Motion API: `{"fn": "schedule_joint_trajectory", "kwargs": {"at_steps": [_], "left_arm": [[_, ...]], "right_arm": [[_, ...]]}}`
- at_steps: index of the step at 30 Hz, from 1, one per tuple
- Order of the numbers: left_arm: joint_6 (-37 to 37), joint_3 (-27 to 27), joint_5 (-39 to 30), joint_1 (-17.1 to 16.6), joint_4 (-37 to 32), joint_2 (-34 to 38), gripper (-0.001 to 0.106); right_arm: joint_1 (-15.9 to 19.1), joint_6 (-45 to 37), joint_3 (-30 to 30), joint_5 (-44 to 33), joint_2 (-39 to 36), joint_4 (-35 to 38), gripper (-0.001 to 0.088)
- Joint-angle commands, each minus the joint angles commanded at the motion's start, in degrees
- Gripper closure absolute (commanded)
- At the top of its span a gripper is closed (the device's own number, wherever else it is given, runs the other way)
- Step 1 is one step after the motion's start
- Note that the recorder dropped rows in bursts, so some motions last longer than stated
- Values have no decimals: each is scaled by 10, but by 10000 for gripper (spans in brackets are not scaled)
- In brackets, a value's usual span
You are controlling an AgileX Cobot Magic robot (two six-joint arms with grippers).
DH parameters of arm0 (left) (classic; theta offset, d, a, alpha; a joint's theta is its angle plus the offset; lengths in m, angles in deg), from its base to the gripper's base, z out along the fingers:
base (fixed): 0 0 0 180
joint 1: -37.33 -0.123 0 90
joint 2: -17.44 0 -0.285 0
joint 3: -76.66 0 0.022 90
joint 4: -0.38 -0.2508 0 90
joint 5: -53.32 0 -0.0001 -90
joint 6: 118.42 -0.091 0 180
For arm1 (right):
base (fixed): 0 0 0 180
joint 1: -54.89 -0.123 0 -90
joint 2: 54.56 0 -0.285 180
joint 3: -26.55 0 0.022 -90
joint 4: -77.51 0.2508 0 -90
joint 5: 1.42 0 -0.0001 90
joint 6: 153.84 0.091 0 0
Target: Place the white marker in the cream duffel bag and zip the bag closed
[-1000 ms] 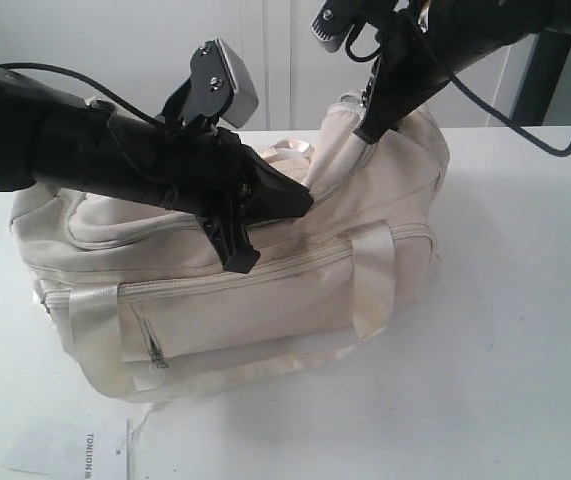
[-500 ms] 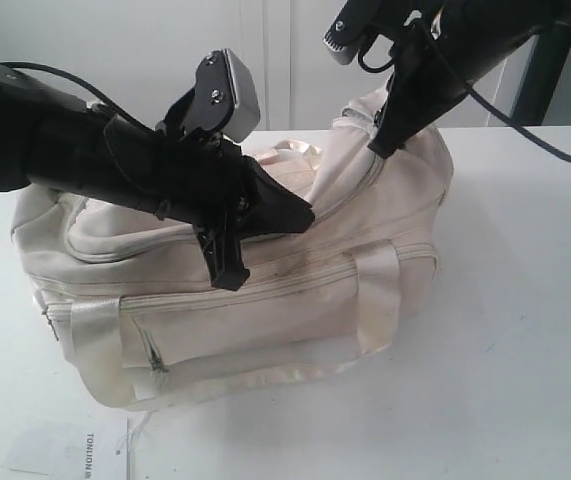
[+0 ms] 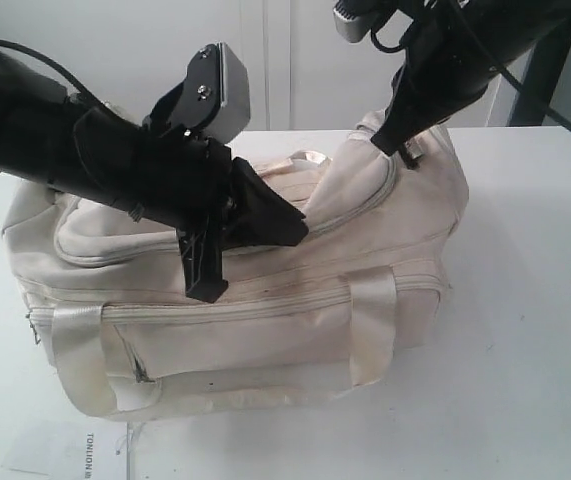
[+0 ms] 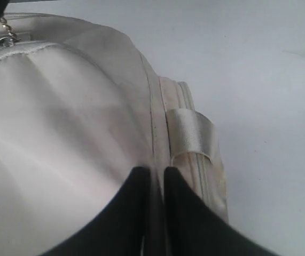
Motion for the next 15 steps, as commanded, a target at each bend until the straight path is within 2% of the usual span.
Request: {"fn": "schedule_joint_trajectory", "kwargs": {"at_steps": [2,3,7,9,15], "left_arm": [[0,0,19,1,21,0,392],[0,0,22,1,37,-1,350],[-7,0,4,4,130,-3,358],[-7,0,21,14,156,-2,358],[-63,0,127,83,201,14,358]], "right_arm": [[0,0,0,1,-3,0,868],[0,0,0,1,-4,0,868],[0,10,0,-2,-5,0,868],[0,22,0,-2,-5,0,868],[0,22,0,9,-5,0,868]]}}
